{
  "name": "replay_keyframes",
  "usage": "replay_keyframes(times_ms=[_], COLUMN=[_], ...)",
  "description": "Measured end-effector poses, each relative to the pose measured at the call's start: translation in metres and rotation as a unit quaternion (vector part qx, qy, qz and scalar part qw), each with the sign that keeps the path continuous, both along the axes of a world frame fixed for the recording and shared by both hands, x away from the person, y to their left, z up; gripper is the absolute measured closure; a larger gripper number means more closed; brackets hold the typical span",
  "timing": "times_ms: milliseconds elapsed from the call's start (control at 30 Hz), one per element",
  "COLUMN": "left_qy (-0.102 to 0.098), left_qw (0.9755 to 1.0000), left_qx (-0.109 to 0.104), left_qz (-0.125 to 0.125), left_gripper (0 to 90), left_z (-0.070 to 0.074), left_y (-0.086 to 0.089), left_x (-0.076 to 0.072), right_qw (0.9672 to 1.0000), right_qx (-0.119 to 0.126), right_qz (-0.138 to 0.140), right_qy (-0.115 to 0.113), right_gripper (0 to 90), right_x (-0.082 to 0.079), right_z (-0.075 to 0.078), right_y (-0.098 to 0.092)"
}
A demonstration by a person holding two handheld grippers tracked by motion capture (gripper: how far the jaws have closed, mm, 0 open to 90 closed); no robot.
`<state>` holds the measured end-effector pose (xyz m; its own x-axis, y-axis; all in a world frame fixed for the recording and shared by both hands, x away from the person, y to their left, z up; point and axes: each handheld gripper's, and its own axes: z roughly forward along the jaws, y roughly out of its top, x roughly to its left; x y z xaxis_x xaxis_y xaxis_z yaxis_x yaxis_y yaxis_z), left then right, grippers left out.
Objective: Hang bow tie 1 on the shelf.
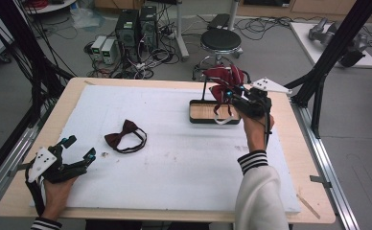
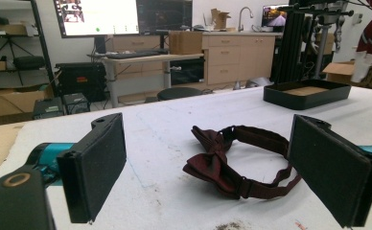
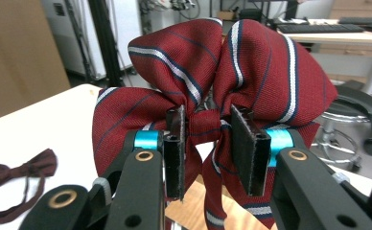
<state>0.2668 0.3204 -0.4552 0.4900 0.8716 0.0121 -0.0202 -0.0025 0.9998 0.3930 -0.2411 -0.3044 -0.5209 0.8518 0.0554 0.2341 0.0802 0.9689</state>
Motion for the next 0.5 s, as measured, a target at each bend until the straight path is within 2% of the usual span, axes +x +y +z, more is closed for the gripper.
replay_keyframes(times_ms=[233, 500], left_qy=[0.0, 0.0], left_qw=[1.0, 1.0], left_qx=[-0.002, 0.001], left_qz=[0.001, 0.0], left_gripper=[13.7, 13.7], left_z=[0.0, 0.0], left_y=[0.0, 0.0], left_x=[0.0, 0.0], right_qw=[0.9996, 0.9985], right_qx=[0.001, 0.007], right_qz=[-0.025, -0.053], right_qy=[-0.01, -0.013], right_gripper=[68.6, 68.6], right_x=[0.011, 0.018], right_z=[0.008, 0.008], right_y=[-0.015, -0.034])
